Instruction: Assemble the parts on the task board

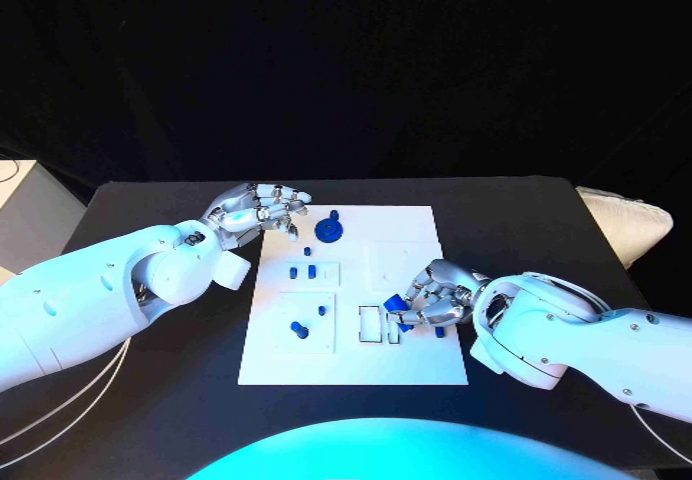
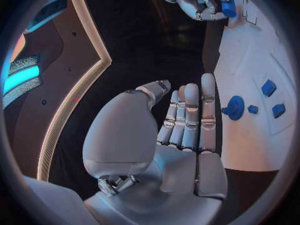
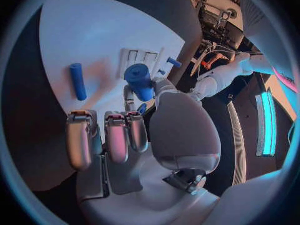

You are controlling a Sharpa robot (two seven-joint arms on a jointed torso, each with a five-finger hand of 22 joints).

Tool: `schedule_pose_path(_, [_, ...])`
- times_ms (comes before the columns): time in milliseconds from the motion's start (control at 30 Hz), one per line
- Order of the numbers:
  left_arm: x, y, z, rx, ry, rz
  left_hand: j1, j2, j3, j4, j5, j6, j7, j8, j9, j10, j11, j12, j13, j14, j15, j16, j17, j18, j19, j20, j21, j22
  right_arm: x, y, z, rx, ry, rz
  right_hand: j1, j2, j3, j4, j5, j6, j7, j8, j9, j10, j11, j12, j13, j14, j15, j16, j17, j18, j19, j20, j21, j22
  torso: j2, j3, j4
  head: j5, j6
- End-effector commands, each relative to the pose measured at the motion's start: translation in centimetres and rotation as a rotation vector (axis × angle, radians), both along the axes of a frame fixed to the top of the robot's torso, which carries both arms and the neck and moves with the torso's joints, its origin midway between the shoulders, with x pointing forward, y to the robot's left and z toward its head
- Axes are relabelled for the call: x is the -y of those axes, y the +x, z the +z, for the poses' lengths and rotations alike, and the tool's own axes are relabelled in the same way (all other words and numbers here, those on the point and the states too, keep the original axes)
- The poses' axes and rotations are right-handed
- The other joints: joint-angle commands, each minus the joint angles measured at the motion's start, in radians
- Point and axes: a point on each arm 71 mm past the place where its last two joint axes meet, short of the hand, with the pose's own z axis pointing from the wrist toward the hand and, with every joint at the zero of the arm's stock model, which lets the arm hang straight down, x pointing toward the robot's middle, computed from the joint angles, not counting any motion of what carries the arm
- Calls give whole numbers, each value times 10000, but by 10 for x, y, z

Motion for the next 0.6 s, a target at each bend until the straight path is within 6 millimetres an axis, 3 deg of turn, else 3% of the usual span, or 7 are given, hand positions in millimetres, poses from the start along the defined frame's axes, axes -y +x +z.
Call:
schedule_pose_path(33, [4,-1,1,36,-123,-237,-49,2,7,71,39,-40,1,38,-17,-82,20,32,-11,-60,5,-51,10,149,50,-11,-43,-14,-6,0,-3,-375,103,197,-191,-27,103,-2,-213,139,-76,40,-7,628,-62,-47,2040,1014,-57,65,2512,-106,816,-75,39,2110,11,5,9,-10,1])
schedule_pose_path(167, [5,-1,0,28,-138,-272,-49,2,7,71,39,-40,1,38,-17,-82,20,32,-11,-60,5,-51,10,149,50,-11,-43,-14,-12,2,-7,-549,-80,368,-460,-63,168,1,-536,140,-63,53,-13,608,-49,-87,2015,1007,-46,52,2484,-97,803,-66,-3,2089,12,0,13,-24,-4])
schedule_pose_path(467, [5,0,0,23,-150,-297,-49,2,7,71,39,-40,1,38,-17,-82,20,32,-11,-60,5,-51,10,149,50,-11,-43,-14,-23,5,-14,-318,-407,577,-945,-108,186,-4,-1747,156,-88,190,44,618,-63,-106,2031,1003,-54,41,2468,-94,802,-65,-22,2096,9,2,13,-2,-35])
schedule_pose_path(600, [6,0,0,16,-160,-311,-36,14,17,80,40,-40,2,53,-21,-94,21,40,-17,-67,4,-53,15,150,61,-11,-71,-35,-28,6,-14,-154,-432,635,-953,-98,186,-4,-1780,198,-103,225,58,622,-73,-101,2037,1005,-59,46,2478,-94,803,-68,-19,2099,13,9,7,13,-47])
